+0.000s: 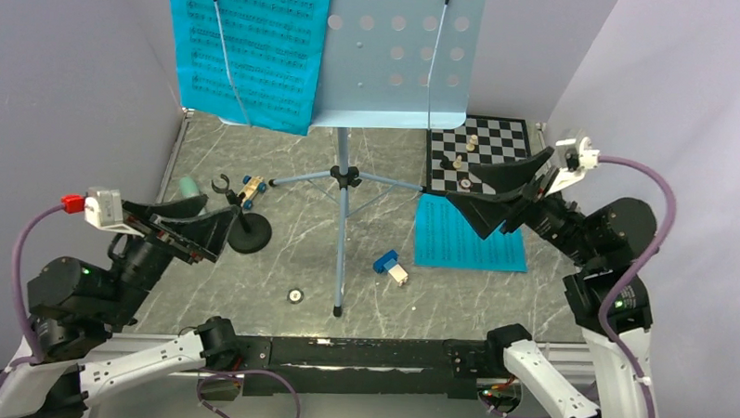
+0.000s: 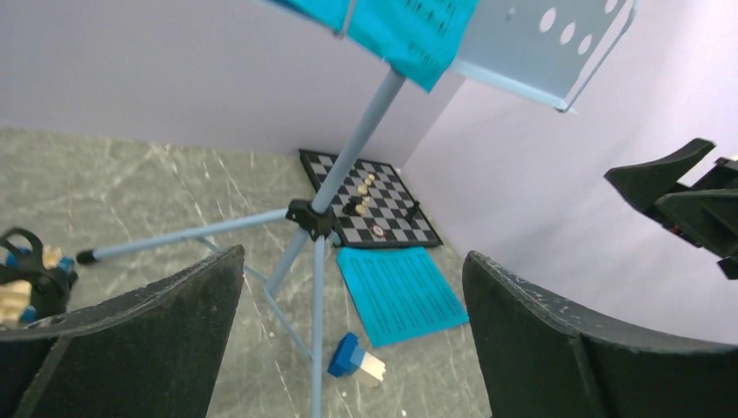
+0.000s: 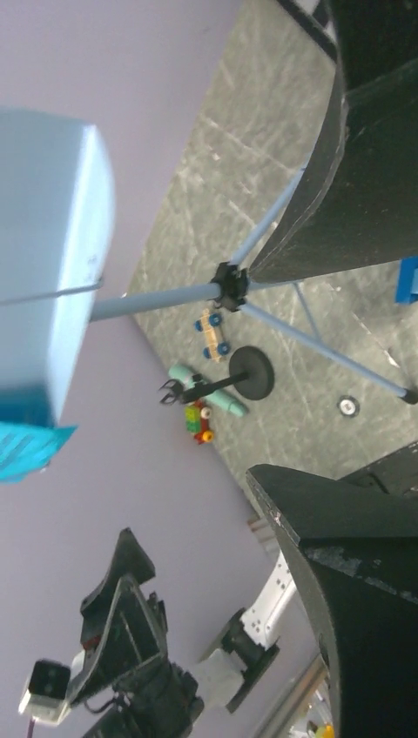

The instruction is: Pack up the instrument practice props

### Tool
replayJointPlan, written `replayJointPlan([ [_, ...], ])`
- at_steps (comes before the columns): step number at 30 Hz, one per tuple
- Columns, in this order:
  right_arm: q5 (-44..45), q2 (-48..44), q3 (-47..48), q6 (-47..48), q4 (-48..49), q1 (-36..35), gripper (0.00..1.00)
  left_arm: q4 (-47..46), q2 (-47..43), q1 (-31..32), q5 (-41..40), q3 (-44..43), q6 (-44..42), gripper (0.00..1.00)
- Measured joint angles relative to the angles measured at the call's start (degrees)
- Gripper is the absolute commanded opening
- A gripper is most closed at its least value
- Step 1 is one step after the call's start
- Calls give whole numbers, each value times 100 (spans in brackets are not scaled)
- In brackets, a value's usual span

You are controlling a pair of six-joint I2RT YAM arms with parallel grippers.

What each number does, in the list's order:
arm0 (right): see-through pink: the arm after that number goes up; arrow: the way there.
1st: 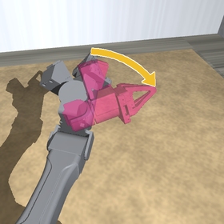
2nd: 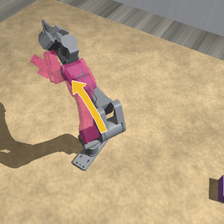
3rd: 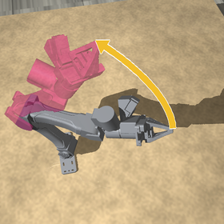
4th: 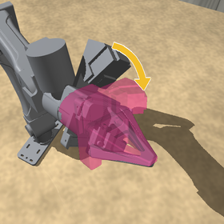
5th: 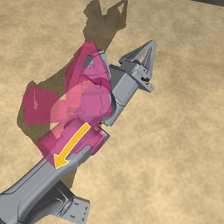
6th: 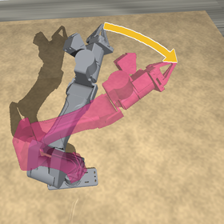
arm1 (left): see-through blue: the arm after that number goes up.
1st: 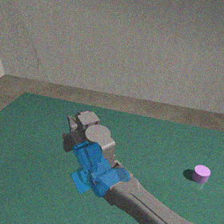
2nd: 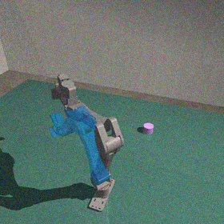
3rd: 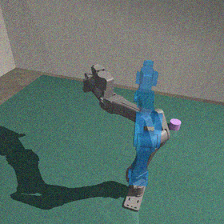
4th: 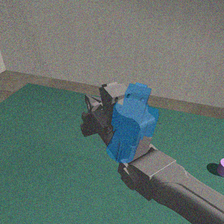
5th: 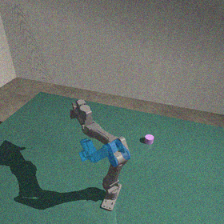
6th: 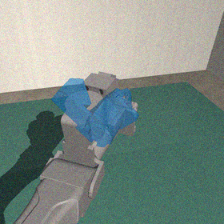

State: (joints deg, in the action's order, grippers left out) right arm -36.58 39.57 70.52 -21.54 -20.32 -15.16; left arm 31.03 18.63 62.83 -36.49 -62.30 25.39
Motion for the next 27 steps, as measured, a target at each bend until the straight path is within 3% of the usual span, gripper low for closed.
replayJointPlan([
  [7,-61,922,1825,35,-13,-330,82,-315,319,0,-50,-603,-909,99],
  [14,-238,2009,2990,17,175,-1016,82,-907,562,0,33,-1010,-1657,99],
  [21,863,3401,3845,560,-173,-2887,82,-1150,1714,0,286,-2096,-2155,99],
  [27,1775,3812,3652,634,-142,-3344,82,-1276,2380,0,365,-2568,-2540,99],
])
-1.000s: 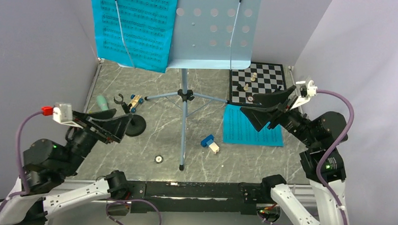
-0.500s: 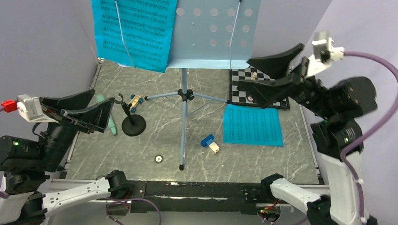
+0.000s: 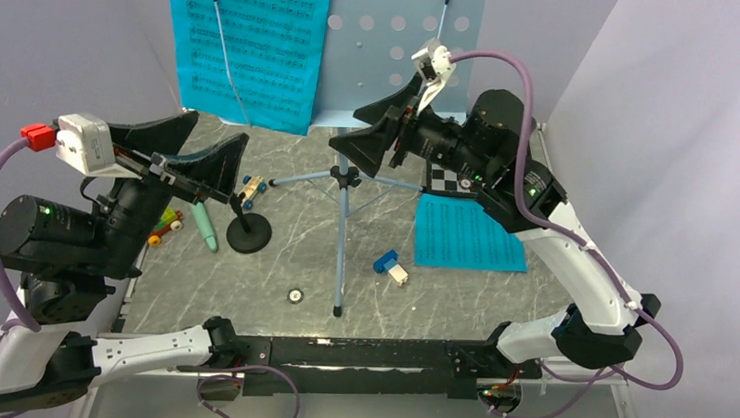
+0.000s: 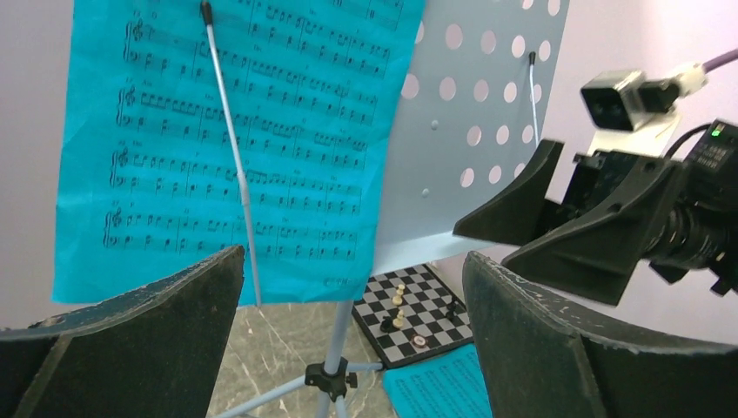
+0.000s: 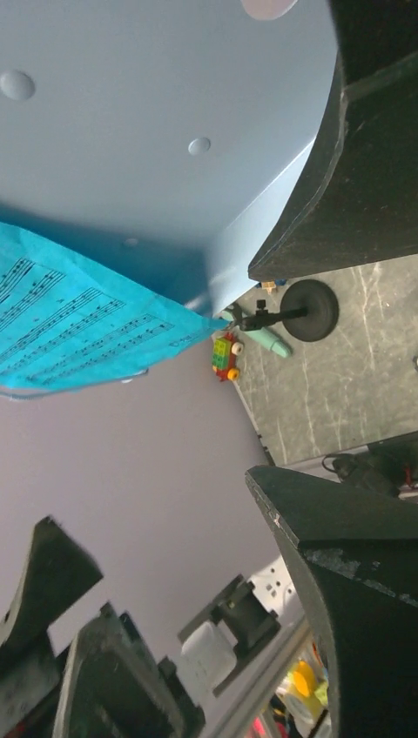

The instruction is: Pack up the instrument practice props

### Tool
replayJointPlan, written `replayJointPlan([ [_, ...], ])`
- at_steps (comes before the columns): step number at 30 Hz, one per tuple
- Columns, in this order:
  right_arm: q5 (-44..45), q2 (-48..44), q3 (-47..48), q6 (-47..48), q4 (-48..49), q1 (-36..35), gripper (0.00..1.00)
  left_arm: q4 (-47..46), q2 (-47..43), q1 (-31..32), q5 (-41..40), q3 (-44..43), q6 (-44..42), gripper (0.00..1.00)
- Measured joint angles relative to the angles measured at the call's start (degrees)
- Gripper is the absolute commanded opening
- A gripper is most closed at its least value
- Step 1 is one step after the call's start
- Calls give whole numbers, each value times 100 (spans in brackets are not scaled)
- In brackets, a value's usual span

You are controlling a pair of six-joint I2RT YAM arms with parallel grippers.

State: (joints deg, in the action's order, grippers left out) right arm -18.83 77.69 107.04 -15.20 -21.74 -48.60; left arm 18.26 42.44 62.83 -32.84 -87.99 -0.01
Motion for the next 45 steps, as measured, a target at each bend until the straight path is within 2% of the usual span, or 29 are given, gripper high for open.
replayJointPlan([
  [6,848,103,-232,-85,391,-389,82,-205,256,0,-129,-330,-190,99],
  [16,2020,796,-79,-442,859,-664,82,-981,-157,2,-931,76,-496,99],
  [23,2435,1134,289,-688,964,-726,80,-1156,-249,0,-1163,96,-686,99],
  [28,2463,1438,581,-793,973,-785,71,-1161,-247,0,-1161,96,-793,99],
  [39,2590,1773,841,-837,986,-796,38,-1322,256,0,-1189,87,-1394,99],
  [45,2712,1777,833,-807,988,-796,22,-1198,409,-125,-966,87,-1318,99],
])
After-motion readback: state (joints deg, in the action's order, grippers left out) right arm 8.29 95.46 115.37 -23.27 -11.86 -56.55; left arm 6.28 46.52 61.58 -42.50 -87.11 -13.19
